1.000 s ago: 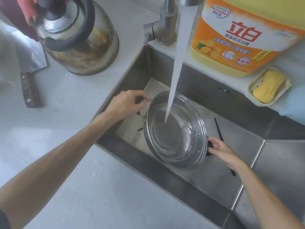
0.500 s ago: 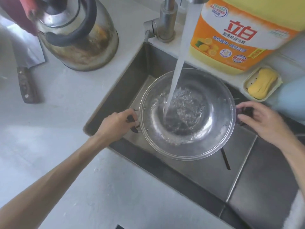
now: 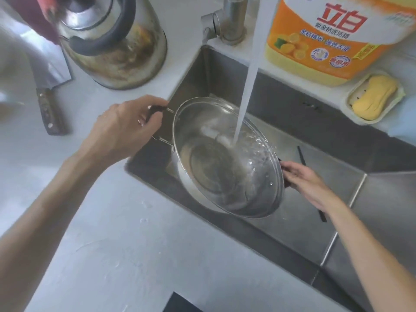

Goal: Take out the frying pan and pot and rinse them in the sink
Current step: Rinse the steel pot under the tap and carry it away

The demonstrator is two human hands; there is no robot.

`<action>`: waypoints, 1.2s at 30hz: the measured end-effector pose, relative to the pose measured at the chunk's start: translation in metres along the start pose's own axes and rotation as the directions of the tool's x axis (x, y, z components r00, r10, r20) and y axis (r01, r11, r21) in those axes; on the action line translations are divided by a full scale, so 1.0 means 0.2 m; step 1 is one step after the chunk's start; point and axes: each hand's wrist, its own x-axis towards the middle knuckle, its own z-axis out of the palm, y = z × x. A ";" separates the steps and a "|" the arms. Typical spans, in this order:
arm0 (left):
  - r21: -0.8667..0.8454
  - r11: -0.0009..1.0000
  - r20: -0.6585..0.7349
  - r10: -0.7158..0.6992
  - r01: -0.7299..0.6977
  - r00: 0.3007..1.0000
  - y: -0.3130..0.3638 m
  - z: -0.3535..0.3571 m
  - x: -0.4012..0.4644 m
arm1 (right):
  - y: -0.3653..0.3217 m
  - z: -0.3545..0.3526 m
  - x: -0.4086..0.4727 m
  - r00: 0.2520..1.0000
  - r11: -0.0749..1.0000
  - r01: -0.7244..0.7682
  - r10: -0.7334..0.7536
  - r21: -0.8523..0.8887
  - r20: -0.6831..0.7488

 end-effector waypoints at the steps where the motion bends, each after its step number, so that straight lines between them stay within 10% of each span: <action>1: 0.019 0.999 0.035 -0.035 0.035 0.999 -0.05 0.03 0.00 | -0.02 -0.04 -0.01 1.000 0.999 0.007 -0.008 -0.040 -0.019; 9: 0.182 0.981 0.431 -0.139 0.064 0.892 -0.15 0.39 -0.01 | -0.46 -0.31 -0.19 0.916 0.850 0.310 -0.387 -0.427 -0.106; 14: -0.066 0.993 0.167 -0.081 0.093 0.983 -0.07 0.45 0.02 | -0.45 -0.34 -0.29 0.807 0.742 0.424 -0.570 -0.519 -0.155; 20: 0.023 0.974 -0.085 0.228 -0.226 0.970 -0.03 0.24 0.00 | -0.12 -0.20 -0.17 0.848 0.932 0.278 -0.351 -0.232 -0.397; 24: -0.008 0.983 -0.057 0.181 -0.181 0.982 0.03 0.11 0.00 | -0.03 -0.07 -0.06 0.969 0.998 0.064 -0.063 -0.003 -0.241; 29: 0.070 0.997 0.149 -0.037 0.026 0.988 -0.08 0.14 0.02 | -0.14 -0.10 -0.09 0.978 0.995 0.041 -0.060 -0.094 -0.198; 36: 0.140 0.986 0.533 -0.151 0.088 0.832 -0.14 0.44 -0.01 | -0.48 -0.28 -0.21 0.860 0.828 0.356 -0.472 -0.434 -0.195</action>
